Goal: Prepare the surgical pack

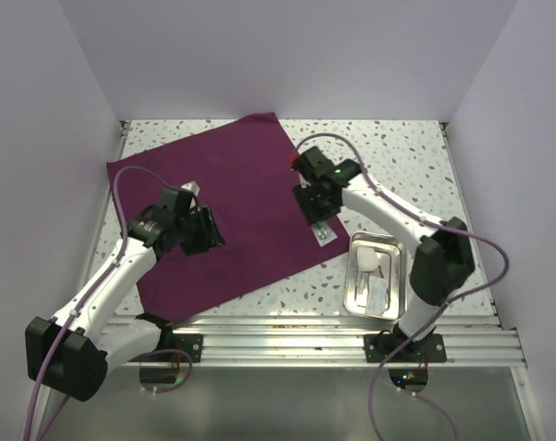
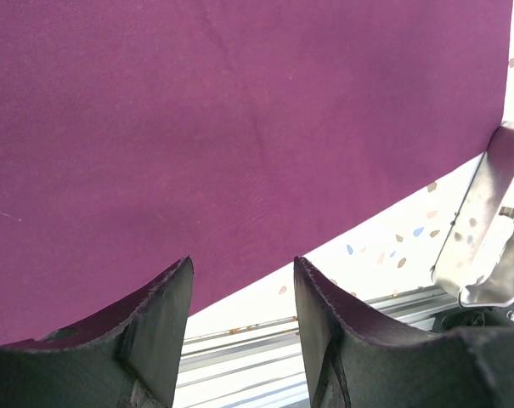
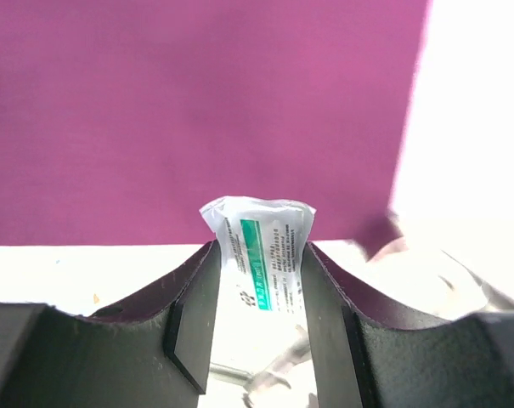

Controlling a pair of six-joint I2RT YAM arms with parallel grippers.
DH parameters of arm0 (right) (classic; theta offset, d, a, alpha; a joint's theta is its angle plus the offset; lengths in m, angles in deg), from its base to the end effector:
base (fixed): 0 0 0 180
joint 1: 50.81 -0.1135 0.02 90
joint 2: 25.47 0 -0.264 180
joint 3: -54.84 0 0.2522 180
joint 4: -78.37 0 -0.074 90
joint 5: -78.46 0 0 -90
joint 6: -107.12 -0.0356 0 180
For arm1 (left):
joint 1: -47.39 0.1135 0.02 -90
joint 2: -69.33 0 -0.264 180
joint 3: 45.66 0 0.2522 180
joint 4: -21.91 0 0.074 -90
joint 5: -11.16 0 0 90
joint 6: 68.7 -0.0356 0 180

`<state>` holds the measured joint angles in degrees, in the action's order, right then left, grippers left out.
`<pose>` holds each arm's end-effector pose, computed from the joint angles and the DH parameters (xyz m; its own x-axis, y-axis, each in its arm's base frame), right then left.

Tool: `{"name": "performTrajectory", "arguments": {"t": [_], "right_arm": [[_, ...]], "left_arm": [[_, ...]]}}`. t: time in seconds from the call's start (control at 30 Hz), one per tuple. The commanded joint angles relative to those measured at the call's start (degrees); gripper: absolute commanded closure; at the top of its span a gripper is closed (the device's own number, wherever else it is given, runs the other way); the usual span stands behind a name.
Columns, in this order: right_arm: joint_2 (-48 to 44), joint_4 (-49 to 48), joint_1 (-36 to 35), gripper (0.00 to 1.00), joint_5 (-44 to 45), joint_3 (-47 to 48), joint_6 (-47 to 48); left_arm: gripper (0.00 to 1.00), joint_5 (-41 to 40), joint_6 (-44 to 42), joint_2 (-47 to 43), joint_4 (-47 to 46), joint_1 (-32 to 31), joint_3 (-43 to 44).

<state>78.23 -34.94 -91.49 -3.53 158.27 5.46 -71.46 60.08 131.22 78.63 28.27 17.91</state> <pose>0.2895 0.2423 0.2683 -0.8056 -0.4285 -0.4092 -0.4506 0.8915 -0.0465 0.1972 -0.0732 0.2642 -0.8507 -0.3625 -0.3808 -0.1776 0.8798 -0.4410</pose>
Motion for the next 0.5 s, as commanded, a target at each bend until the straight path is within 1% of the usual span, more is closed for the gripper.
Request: {"name": "performTrajectory", "arguments": {"t": [0.0, 0.03, 0.07, 0.1, 0.13, 0.17, 0.23, 0.27, 0.33, 0.4, 0.47], "right_arm": [[-10.8, 5.4, 6.7, 0.54, 1.9, -7.9, -3.4], [-13.3, 6.0, 8.4, 0.54, 1.9, -10.0, -3.6], [-15.3, 6.4, 11.8, 0.53, 2.2, -12.2, -4.0], [-17.3, 7.4, 13.5, 0.53, 2.4, -16.7, -4.5], [-21.0, 7.7, 15.2, 0.53, 2.3, -18.8, -5.5], [-22.3, 8.2, 18.0, 0.53, 1.7, -23.1, -5.9], [-25.6, 7.9, 20.2, 0.52, 0.2, -27.2, -7.6], [-26.4, 7.1, 21.2, 0.52, -1.8, -30.8, -8.3], [-27.0, 5.9, 21.6, 0.50, -3.2, -33.6, -9.8], [-26.0, 6.7, 21.6, 0.47, -2.4, -32.5, -9.4], [-25.0, 7.2, 21.8, 0.39, -1.9, -30.6, -8.9]], "left_arm": [[0.46, 0.4, -1.0, 0.6, 0.0, 0.6, 1.4], [0.46, 0.5, -1.0, 0.8, -0.1, 0.6, 1.4], [0.45, 0.7, -1.1, 0.9, -0.2, 0.6, 1.3], [0.45, 0.9, -1.1, 0.9, -0.4, 0.6, 1.1], [0.45, 1.0, -1.0, 1.0, -0.9, 0.6, 1.0], [0.45, 1.3, -0.9, 1.1, -1.1, 0.6, 0.8], [0.46, 1.8, -0.7, 1.7, -1.8, 0.6, 0.6], [0.45, 2.2, -0.6, 1.8, -2.0, 0.6, 0.6], [0.46, 2.8, -0.4, 2.5, -2.6, 0.6, 0.7], [0.46, 3.6, -0.2, 3.1, -2.6, 0.6, 1.2], [0.45, 4.1, -0.1, 3.4, -2.9, 0.6, 1.4]]}}
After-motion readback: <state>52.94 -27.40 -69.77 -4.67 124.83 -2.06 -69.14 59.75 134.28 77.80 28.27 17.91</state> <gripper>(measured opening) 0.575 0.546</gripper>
